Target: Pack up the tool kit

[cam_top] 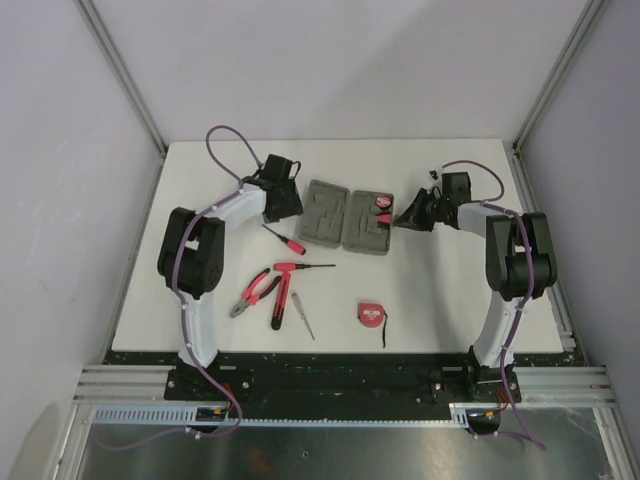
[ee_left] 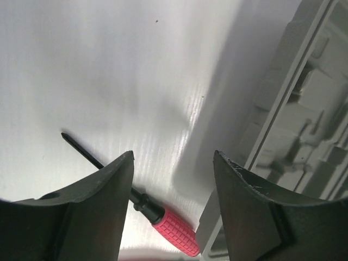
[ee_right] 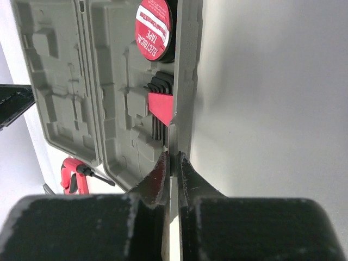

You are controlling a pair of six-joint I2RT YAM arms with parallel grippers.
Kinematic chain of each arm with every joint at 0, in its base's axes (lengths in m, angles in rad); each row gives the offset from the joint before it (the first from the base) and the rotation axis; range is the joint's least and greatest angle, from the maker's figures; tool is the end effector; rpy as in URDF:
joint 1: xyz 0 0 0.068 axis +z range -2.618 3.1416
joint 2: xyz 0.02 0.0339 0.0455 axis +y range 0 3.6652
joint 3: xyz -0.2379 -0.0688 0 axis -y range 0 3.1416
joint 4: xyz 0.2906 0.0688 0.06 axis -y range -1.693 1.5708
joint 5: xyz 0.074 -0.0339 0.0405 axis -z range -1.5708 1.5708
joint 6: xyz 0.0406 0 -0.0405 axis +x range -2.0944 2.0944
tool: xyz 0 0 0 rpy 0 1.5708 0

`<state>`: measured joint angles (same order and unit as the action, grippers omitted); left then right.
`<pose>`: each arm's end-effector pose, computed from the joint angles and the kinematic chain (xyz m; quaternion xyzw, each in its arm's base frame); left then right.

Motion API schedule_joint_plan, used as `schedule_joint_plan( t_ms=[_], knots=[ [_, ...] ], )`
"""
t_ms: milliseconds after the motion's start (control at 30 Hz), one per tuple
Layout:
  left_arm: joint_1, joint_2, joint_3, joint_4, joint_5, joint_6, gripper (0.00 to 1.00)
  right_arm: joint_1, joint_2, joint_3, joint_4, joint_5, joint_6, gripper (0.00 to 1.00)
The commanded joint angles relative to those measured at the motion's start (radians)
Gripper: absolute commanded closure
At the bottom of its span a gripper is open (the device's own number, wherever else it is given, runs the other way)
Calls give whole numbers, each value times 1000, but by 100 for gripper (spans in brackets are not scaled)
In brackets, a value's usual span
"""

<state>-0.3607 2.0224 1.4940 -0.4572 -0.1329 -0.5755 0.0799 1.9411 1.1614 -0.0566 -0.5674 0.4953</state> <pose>0.4399 -0.1602 0.1376 -0.1215 0.9478 -0.0731 0.2855 0.4244 0.0559 0.0933 0.0864 0.8975 0.3483 0.2564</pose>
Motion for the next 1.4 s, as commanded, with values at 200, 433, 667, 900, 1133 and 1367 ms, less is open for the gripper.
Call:
schedule_joint_plan(
  t_ms=[200, 433, 667, 900, 1133, 1367],
  knots=[
    [43, -35, -10, 11, -134, 7, 22, -25, -81, 2, 28, 86, -31, 50],
    [74, -103, -10, 10, -155, 26, 3, -22, -220, 2, -4, 160, -57, 34],
    [89, -173, -112, 9, -74, 6, 1, 77, -290, 3, -49, 200, -162, 34],
    [90, -167, -208, 12, 51, -123, 8, 164, -277, 1, -70, 225, -135, 54],
    [90, -115, -195, 11, 71, -125, 11, 234, -270, 2, -82, 236, -131, 60],
    [91, -40, -148, 12, 72, -115, 11, 274, -270, 2, -100, 258, -135, 60]
  ],
)
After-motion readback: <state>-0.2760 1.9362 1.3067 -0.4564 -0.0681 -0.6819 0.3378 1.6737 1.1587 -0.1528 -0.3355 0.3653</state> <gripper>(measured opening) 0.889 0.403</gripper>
